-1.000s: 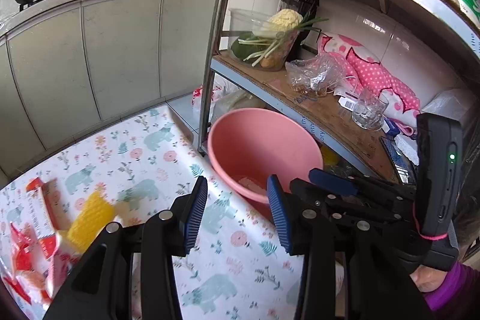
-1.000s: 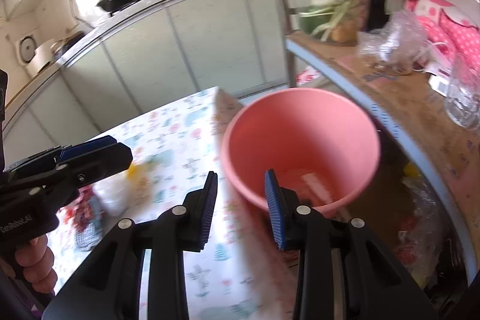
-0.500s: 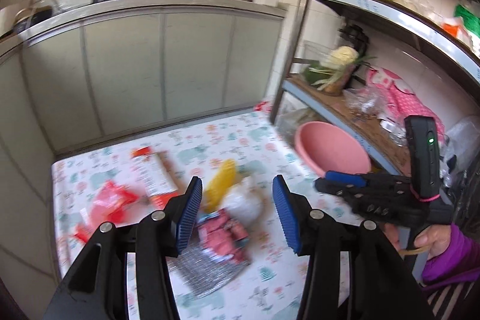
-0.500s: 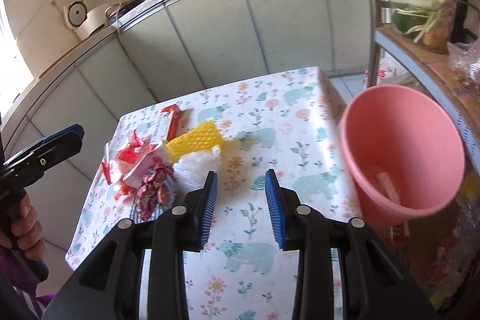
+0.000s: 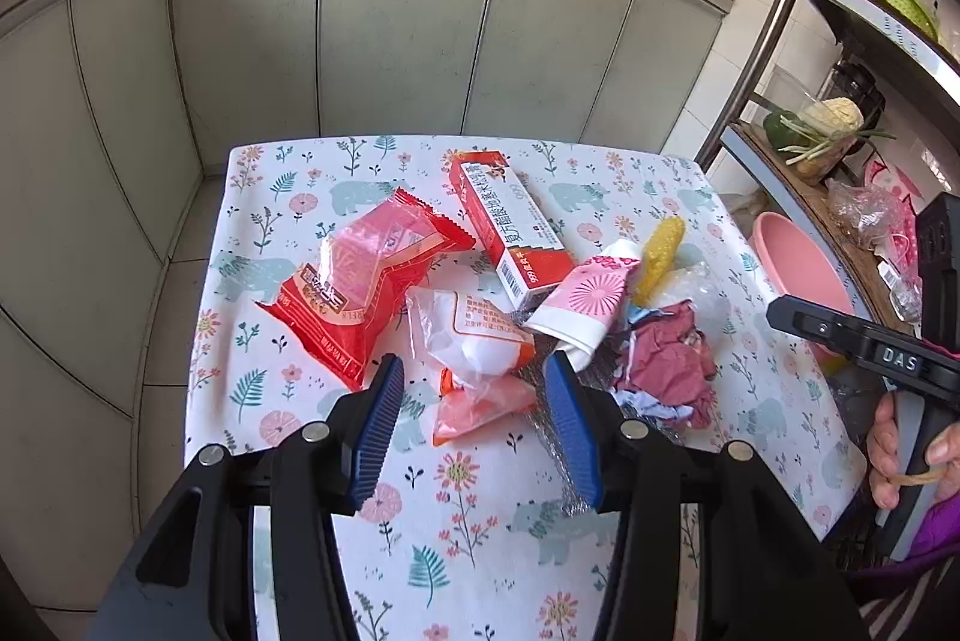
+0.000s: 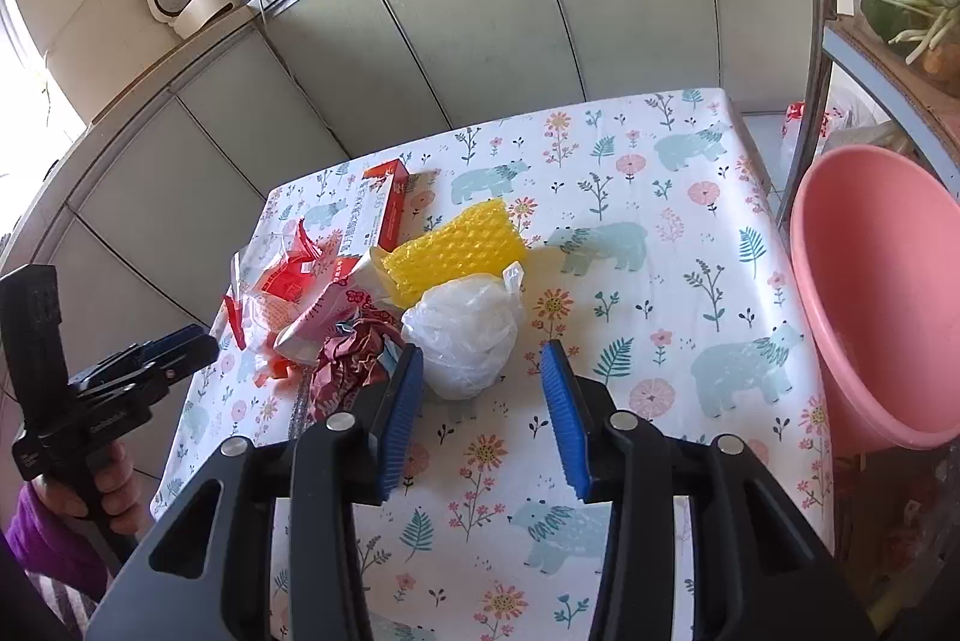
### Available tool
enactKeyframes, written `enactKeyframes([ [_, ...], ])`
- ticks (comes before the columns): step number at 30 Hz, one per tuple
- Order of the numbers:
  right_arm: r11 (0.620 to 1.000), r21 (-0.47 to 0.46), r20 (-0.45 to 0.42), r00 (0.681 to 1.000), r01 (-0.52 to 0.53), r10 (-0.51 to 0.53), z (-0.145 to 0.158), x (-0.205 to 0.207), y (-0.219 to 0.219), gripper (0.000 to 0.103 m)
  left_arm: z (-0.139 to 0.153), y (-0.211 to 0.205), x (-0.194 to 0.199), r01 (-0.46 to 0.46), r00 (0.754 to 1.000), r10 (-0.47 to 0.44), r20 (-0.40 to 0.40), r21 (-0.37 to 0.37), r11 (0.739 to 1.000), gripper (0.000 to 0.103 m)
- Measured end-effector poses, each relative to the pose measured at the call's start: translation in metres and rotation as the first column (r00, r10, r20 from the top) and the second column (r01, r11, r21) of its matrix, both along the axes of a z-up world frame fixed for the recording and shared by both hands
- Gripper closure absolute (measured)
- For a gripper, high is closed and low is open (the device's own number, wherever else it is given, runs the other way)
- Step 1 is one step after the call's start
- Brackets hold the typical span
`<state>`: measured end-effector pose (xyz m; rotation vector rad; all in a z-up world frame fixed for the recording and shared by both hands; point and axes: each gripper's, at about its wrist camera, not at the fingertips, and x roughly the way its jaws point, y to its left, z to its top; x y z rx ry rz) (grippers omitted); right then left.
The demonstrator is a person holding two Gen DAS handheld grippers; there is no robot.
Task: Collect trash
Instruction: 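Grasp a clear plastic bag with the left gripper while the right gripper grasps a white plastic bag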
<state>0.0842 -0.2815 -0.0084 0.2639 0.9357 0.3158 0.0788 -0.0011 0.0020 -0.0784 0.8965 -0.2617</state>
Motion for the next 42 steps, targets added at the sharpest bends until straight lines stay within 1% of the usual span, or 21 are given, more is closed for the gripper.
enactKeyframes([
  [2, 1.000, 0.004, -0.011, 1.000, 0.004, -0.004, -0.002, 0.002, -0.001, 0.061, -0.006, -0.001, 0.009, -0.012, 1.000, 0.012, -0.010, 0.004, 1.000, 0.055],
  [5, 1.000, 0.003, -0.019, 1.000, 0.018, -0.018, -0.004, 0.005, -0.002, 0.061, -0.012, 0.002, 0.020, -0.023, 0.999, 0.022, -0.029, -0.019, 1.000, 0.055],
  [10, 0.999, 0.023, -0.032, 0.999, 0.030, -0.029, -0.005, 0.011, -0.001, 0.061, -0.019, 0.003, 0.032, -0.029, 0.999, 0.028, -0.035, -0.039, 0.999, 0.055],
  [14, 0.999, 0.018, -0.036, 0.999, 0.033, -0.032, -0.007, 0.014, 0.001, 0.061, -0.024, 0.003, 0.037, -0.023, 0.999, 0.021, -0.036, -0.044, 0.999, 0.060],
  [16, 0.999, 0.017, -0.041, 0.999, 0.032, -0.032, -0.008, 0.014, 0.002, 0.061, -0.027, 0.002, 0.038, -0.014, 0.999, 0.011, -0.041, -0.056, 0.998, 0.068],
  [17, 0.999, 0.017, -0.043, 0.999, 0.032, -0.031, -0.008, 0.014, 0.002, 0.061, -0.028, 0.002, 0.039, -0.008, 0.999, 0.006, -0.039, -0.058, 0.998, 0.070],
  [18, 0.999, 0.019, -0.046, 0.998, 0.032, -0.031, -0.009, 0.014, 0.002, 0.061, -0.028, 0.001, 0.038, -0.003, 1.000, 0.002, -0.031, -0.060, 0.998, 0.074],
  [19, 0.999, 0.021, -0.048, 0.998, 0.032, -0.031, -0.009, 0.013, 0.002, 0.061, -0.028, 0.000, 0.037, 0.004, 1.000, -0.005, -0.023, -0.058, 0.998, 0.076],
  [20, 0.999, 0.023, -0.050, 0.998, 0.033, -0.032, -0.009, 0.013, 0.002, 0.061, -0.027, -0.001, 0.036, 0.011, 1.000, -0.011, -0.016, -0.055, 0.998, 0.087],
  [21, 0.999, 0.026, -0.051, 0.998, 0.034, -0.033, -0.009, 0.013, 0.001, 0.061, -0.026, -0.002, 0.036, 0.024, 1.000, -0.025, -0.013, -0.054, 0.998, 0.096],
  [22, 0.999, 0.030, -0.054, 0.998, 0.035, -0.033, -0.010, 0.012, 0.001, 0.061, -0.025, -0.003, 0.036, 0.031, 0.999, -0.032, -0.009, -0.054, 0.998, 0.096],
  [24, 0.999, 0.036, -0.057, 0.998, 0.034, -0.032, -0.010, 0.011, 0.000, 0.061, -0.023, -0.004, 0.033, 0.049, 0.999, -0.049, 0.002, -0.054, 0.997, 0.100],
  [28, 0.998, 0.057, -0.072, 0.997, 0.030, -0.026, -0.012, 0.011, 0.000, 0.061, -0.015, -0.006, 0.025, 0.070, 0.997, -0.069, 0.028, -0.046, 0.996, 0.101],
  [30, 0.998, 0.053, -0.082, 0.996, 0.028, -0.023, -0.015, 0.013, 0.001, 0.061, -0.009, -0.006, 0.021, 0.075, 0.996, -0.073, 0.043, -0.042, 0.996, 0.101],
  [34, 0.997, 0.074, -0.102, 0.995, 0.023, -0.016, -0.021, 0.019, 0.002, 0.061, 0.004, -0.003, 0.013, 0.081, 0.995, -0.077, 0.071, -0.056, 0.995, 0.101],
  [36, 0.995, 0.099, -0.111, 0.994, 0.015, -0.004, -0.023, 0.026, 0.003, 0.060, 0.008, -0.002, 0.011, 0.086, 0.993, -0.081, 0.080, -0.063, 0.994, 0.101],
  [38, 0.993, 0.114, -0.121, 0.993, 0.014, 0.000, -0.024, 0.033, 0.006, 0.059, 0.012, -0.002, 0.009, 0.089, 0.993, -0.083, 0.089, -0.064, 0.994, 0.101],
  [39, 0.993, 0.117, -0.122, 0.993, 0.016, -0.002, -0.024, 0.036, 0.007, 0.056, 0.013, -0.001, 0.008, 0.090, 0.992, -0.084, 0.092, -0.067, 0.994, 0.101],
  [41, 0.992, 0.125, -0.109, 0.994, 0.017, -0.003, -0.021, 0.041, 0.010, 0.055, 0.015, 0.000, 0.007, 0.091, 0.992, -0.084, 0.093, -0.072, 0.993, 0.101],
  [42, 0.993, 0.115, -0.101, 0.995, 0.018, -0.006, -0.019, 0.042, 0.011, 0.053, 0.016, 0.000, 0.006, 0.091, 0.992, -0.084, 0.094, -0.074, 0.993, 0.101],
])
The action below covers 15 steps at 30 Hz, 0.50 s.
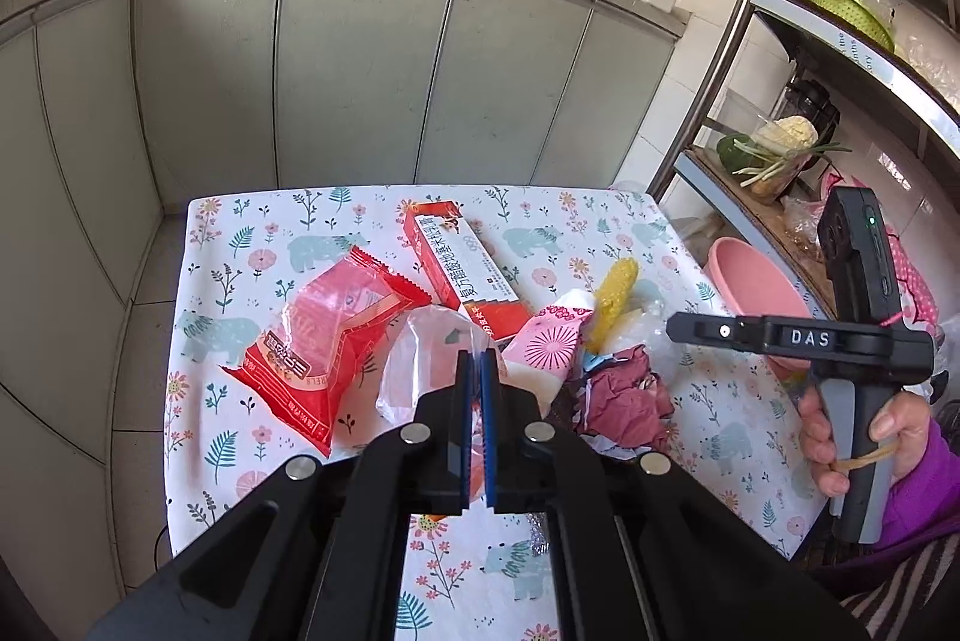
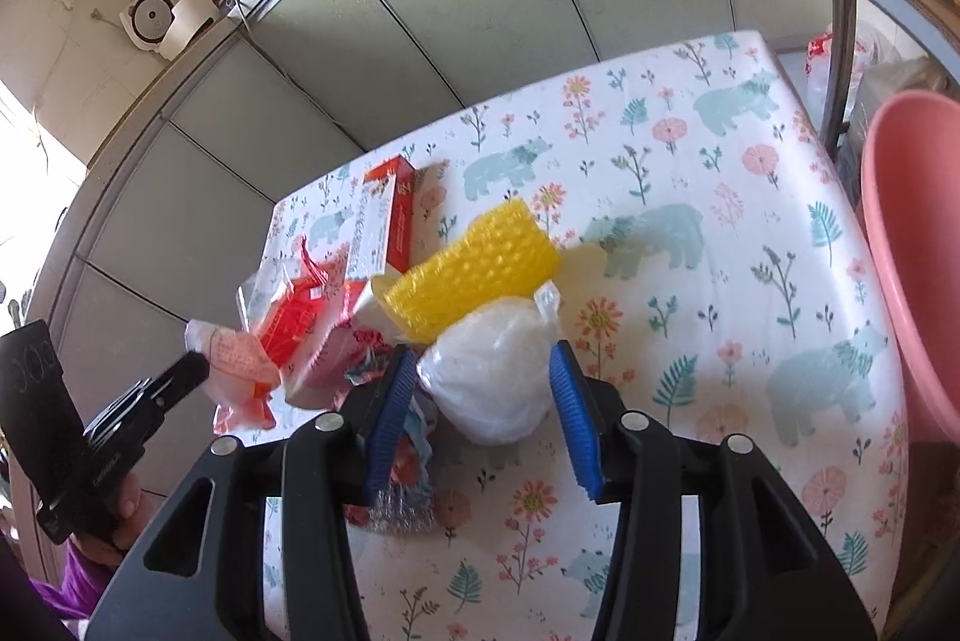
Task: Collect trash
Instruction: 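Grasp a clear plastic bag with the left gripper while the right gripper grasps a white plastic bag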
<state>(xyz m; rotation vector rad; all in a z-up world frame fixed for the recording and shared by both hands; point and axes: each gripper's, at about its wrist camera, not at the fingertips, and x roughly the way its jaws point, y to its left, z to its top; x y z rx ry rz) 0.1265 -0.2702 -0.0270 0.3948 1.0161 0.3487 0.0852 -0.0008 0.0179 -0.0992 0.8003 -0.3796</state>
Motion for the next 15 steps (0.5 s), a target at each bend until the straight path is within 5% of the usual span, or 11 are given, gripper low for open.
enactKeyframes([
  [4, 0.998, -0.063, -0.014, 1.000, 0.010, -0.011, -0.007, 0.008, 0.005, 0.050, 0.001, 0.000, 0.000, 0.003, 1.000, -0.003, 0.003, 0.000, 1.000, 0.101],
  [8, 1.000, -0.026, -0.062, 0.998, -0.008, 0.006, -0.024, 0.004, 0.009, 0.051, 0.002, 0.001, 0.000, 0.003, 1.000, -0.003, 0.003, -0.003, 1.000, 0.101],
  [10, 1.000, -0.001, -0.058, 0.998, -0.005, 0.005, -0.024, 0.000, 0.008, 0.065, 0.003, 0.001, -0.001, 0.005, 1.000, -0.005, -0.003, -0.009, 1.000, 0.101],
  [15, 1.000, 0.005, -0.013, 1.000, 0.013, -0.013, -0.014, -0.016, 0.001, 0.079, 0.004, -0.001, -0.007, 0.021, 1.000, -0.021, 0.000, -0.001, 1.000, 0.101],
])
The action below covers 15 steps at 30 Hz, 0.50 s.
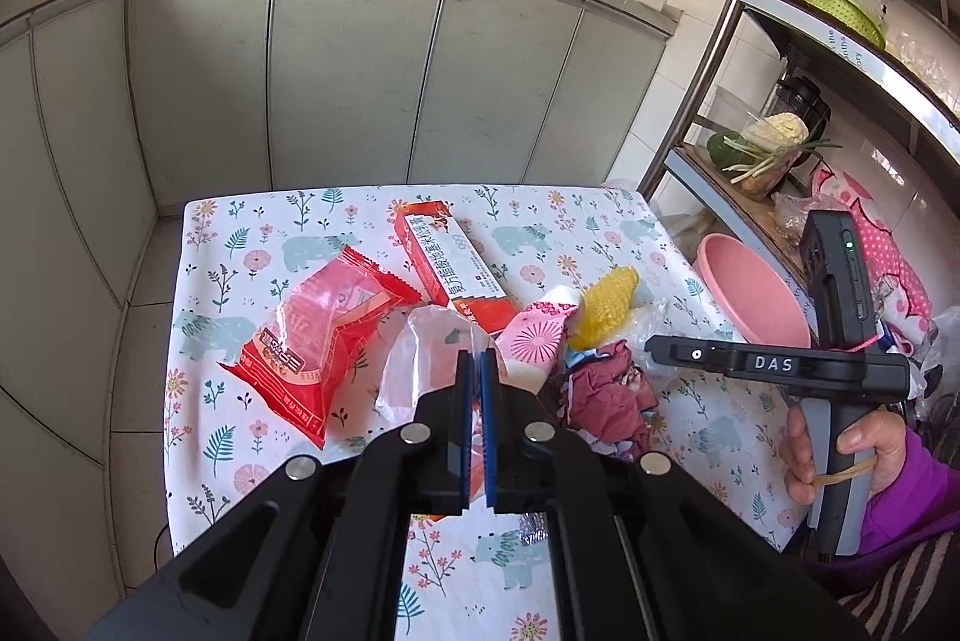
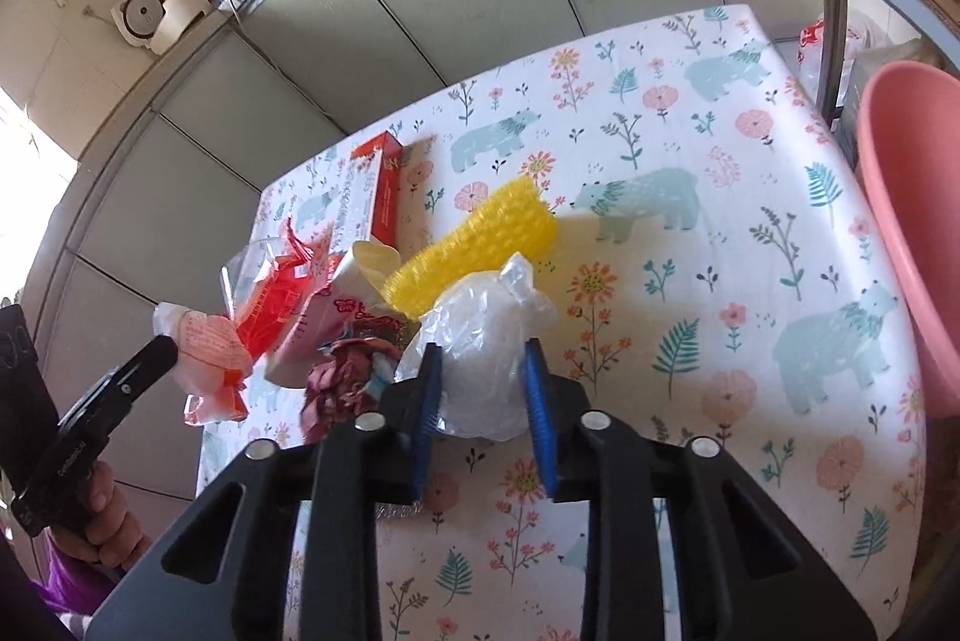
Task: Collect trash
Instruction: 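Grasp a clear plastic bag with the left gripper while the right gripper grasps a white plastic bag, then carry both plastic bags in the grippers over the pink bucket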
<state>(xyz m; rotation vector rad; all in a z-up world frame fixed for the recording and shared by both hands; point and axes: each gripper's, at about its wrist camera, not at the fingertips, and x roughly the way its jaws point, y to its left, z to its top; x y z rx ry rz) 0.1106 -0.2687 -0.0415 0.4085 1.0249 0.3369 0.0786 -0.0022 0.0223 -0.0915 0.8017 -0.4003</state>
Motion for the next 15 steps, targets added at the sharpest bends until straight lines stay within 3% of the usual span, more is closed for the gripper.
enactKeyframes([
  [4, 1.000, -0.014, 0.051, 0.999, 0.014, -0.013, 0.016, -0.015, -0.010, 0.087, 0.005, -0.004, -0.005, 0.008, 1.000, -0.008, 0.012, -0.001, 1.000, 0.101],
  [15, 0.996, -0.031, 0.154, 0.985, 0.082, -0.076, 0.049, -0.057, -0.047, 0.088, 0.030, -0.046, -0.012, 0.098, 0.993, -0.097, 0.062, -0.014, 0.995, 0.101],
])
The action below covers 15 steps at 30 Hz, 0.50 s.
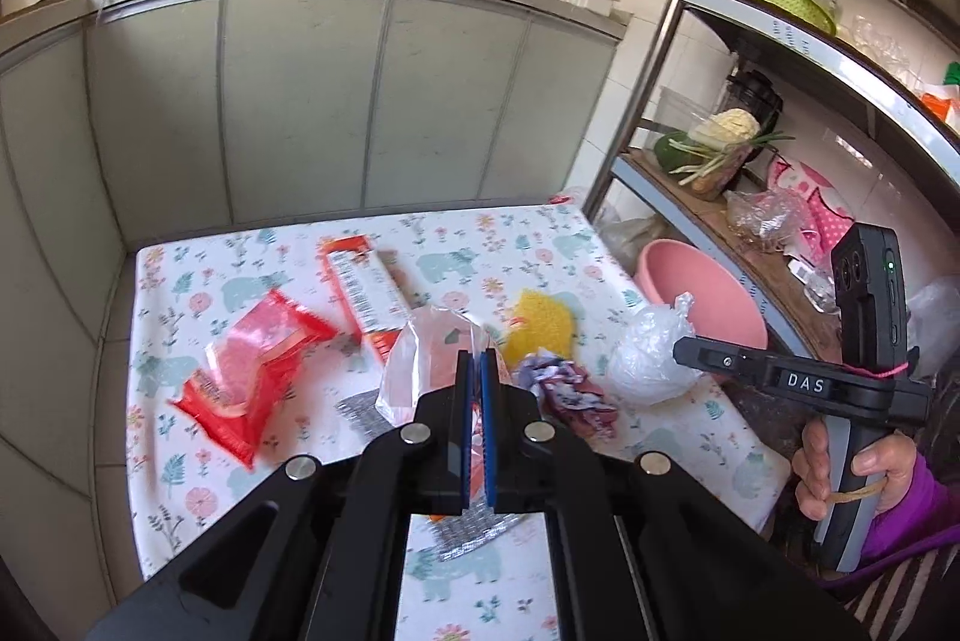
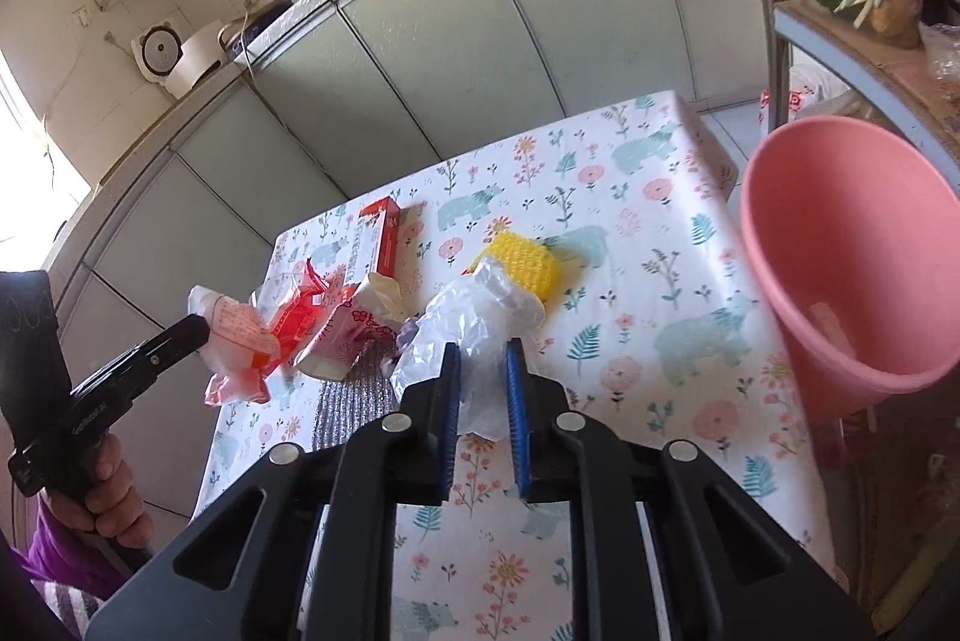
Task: Collect trash
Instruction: 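Carry both plastic bags in the grippers over the pink bucket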
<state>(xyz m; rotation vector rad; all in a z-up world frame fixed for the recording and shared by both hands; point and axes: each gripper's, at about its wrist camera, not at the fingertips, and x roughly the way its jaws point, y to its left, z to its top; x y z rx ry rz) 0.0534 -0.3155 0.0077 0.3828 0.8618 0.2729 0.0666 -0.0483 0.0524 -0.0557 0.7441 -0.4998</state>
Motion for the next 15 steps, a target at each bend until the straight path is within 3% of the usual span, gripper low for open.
enactKeyframes([
  [9, 0.997, 0.003, 0.012, 0.997, 0.072, -0.072, -0.002, -0.024, -0.037, 0.088, 0.016, -0.072, 0.009, 0.140, 0.990, -0.140, 0.036, -0.010, 0.990, 0.101],
  [15, 0.979, -0.018, 0.062, 0.977, 0.205, -0.204, 0.004, -0.033, -0.087, 0.088, 0.019, -0.134, 0.020, 0.249, 0.967, -0.248, 0.054, -0.015, 0.968, 0.101],
])
